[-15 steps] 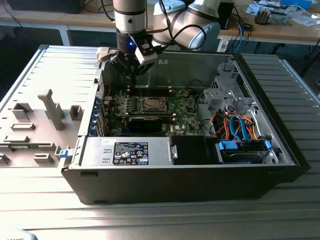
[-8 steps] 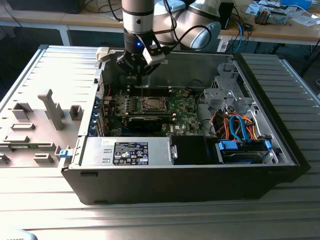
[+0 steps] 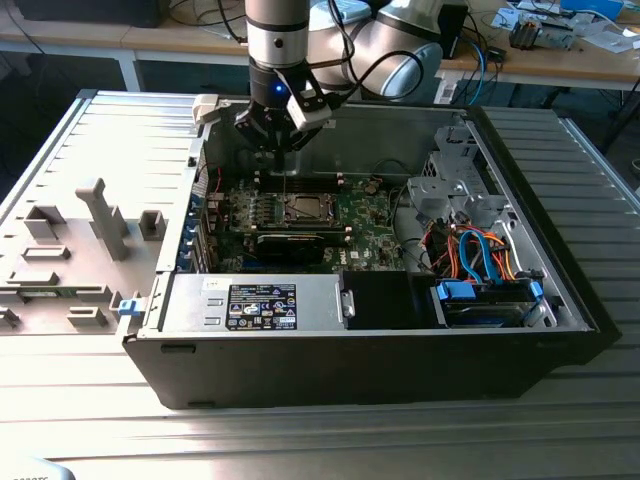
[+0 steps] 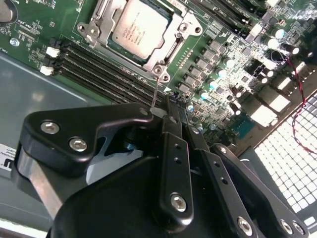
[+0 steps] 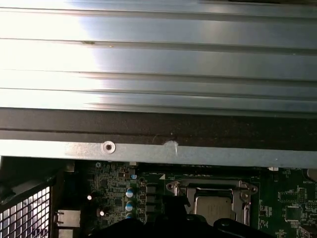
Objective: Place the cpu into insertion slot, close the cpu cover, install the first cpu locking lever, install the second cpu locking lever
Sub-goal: 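Install the first cpu locking lever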
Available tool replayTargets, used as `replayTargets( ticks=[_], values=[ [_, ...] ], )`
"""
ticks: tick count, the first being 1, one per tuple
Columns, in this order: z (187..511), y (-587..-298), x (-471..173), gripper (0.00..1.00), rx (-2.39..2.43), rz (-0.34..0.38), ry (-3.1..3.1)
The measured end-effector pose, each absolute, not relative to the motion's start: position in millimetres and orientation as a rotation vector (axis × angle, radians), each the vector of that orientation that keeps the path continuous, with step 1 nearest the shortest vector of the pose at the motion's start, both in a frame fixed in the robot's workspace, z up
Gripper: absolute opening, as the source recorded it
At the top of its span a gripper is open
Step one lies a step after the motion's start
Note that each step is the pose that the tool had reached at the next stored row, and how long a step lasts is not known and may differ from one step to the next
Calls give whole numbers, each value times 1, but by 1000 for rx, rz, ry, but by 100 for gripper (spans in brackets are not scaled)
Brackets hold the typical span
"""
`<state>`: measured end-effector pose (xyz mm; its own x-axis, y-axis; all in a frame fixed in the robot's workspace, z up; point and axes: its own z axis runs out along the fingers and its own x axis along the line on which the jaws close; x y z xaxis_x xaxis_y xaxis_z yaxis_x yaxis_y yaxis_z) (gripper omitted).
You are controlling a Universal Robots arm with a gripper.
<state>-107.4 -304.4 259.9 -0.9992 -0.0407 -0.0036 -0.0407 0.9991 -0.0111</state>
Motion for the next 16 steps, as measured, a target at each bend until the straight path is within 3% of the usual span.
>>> replayTargets(
  ticks=[16],
  values=[
    [237, -304, -83, 11, -54, -17, 3138]
  ],
)
